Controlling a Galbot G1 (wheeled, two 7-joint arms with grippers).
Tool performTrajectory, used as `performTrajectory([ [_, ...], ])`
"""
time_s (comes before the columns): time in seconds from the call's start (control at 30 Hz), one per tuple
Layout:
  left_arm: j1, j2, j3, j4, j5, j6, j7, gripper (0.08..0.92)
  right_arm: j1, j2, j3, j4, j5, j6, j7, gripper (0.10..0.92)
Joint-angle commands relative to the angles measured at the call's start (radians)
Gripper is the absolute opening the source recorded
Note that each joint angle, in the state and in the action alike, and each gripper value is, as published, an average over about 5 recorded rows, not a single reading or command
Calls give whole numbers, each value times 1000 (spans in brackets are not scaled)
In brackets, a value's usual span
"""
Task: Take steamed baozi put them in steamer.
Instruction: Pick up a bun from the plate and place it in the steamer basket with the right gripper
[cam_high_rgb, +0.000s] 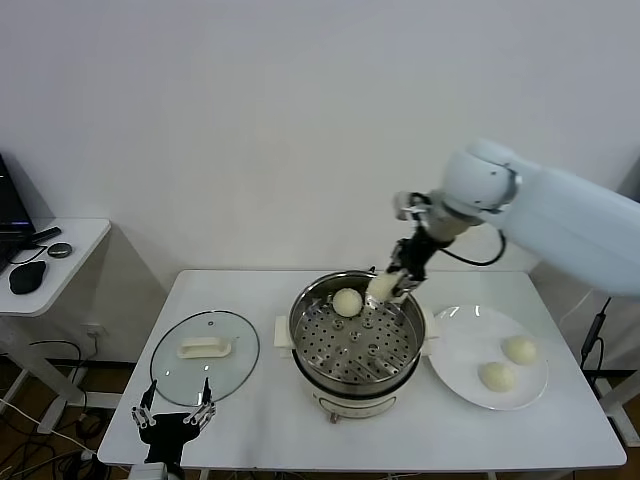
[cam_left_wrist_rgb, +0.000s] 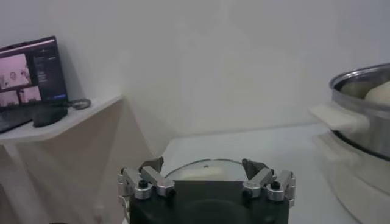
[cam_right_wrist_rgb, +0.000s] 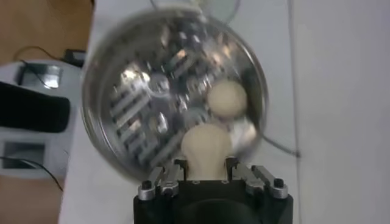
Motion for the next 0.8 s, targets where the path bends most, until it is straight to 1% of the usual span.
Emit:
performTrajectory([
  [0.03,-2,0,5,-11,0,0,-1,823,17,212,-79,-59,33,-67,29,407],
  [0.17,-8,-1,5,-9,-2,0,-1,823,-51,296,-90,-130,-22,-67,55,407],
  [0.4,-18,3,6,0,-16,2,1,823,-131,379,-92,-224,-76,-67,83,407],
  [0.8,-28,5,5,8,-23,5,5,823,-184,398,-70,-253,-120,-67,104,407],
])
